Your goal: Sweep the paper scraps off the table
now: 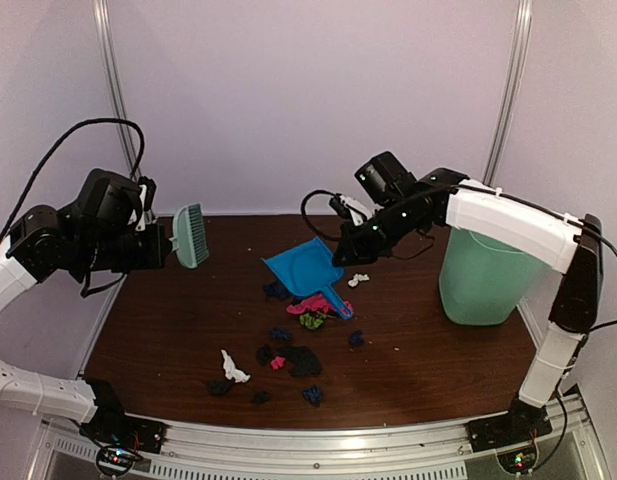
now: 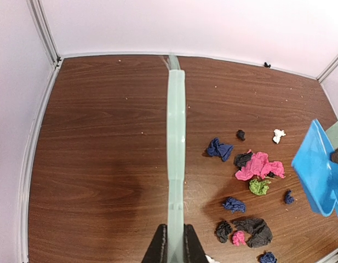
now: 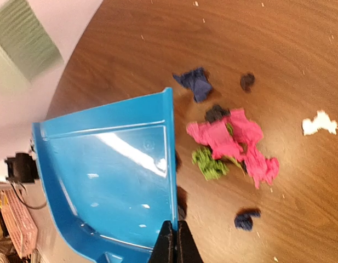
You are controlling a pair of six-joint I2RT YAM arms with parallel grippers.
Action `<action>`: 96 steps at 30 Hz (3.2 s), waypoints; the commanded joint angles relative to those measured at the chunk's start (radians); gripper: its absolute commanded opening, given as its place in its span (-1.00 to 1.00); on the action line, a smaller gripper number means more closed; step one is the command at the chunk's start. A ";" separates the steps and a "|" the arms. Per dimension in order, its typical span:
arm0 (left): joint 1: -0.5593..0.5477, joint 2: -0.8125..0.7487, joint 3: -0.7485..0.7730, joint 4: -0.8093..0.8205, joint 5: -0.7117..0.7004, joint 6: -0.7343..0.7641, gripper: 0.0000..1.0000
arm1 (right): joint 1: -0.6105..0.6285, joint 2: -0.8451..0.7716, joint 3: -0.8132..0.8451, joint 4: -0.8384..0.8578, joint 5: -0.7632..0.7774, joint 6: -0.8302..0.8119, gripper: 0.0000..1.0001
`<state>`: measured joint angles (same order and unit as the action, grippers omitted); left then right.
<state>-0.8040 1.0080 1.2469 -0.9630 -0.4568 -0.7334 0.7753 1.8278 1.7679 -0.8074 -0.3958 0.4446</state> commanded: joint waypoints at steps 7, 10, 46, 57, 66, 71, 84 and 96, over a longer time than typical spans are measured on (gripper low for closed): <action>0.006 0.067 0.020 0.113 0.042 0.156 -1.00 | 0.013 -0.340 -0.461 -0.163 0.110 -0.120 -1.00; 0.006 0.095 0.009 0.157 0.072 0.189 -1.00 | 0.017 -0.418 -0.604 -0.129 0.103 -0.107 -1.00; 0.008 0.128 -0.081 0.229 0.136 0.236 -1.00 | 0.099 -0.258 -0.860 0.184 0.081 -0.233 -0.66; 0.008 0.138 -0.074 0.233 0.127 0.233 -1.00 | 0.099 -0.247 -0.687 0.107 0.177 -0.240 0.00; 0.008 0.111 -0.041 0.199 0.073 0.199 -1.00 | 0.096 -0.378 -0.590 0.119 0.369 -0.223 0.97; 0.008 0.111 -0.010 0.168 0.047 0.168 -1.00 | 0.051 -0.465 -0.533 0.120 0.507 -0.077 1.00; 0.008 0.224 0.172 -0.017 0.139 0.051 -1.00 | -0.010 -0.748 -0.755 -0.100 0.234 0.069 0.96; 0.008 0.184 0.072 0.007 0.214 0.006 -1.00 | 0.161 -0.924 -1.060 -0.146 0.168 0.183 0.84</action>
<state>-0.8036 1.2392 1.3781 -0.9928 -0.2646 -0.7067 0.8898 0.9405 0.7704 -0.9516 -0.1856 0.5865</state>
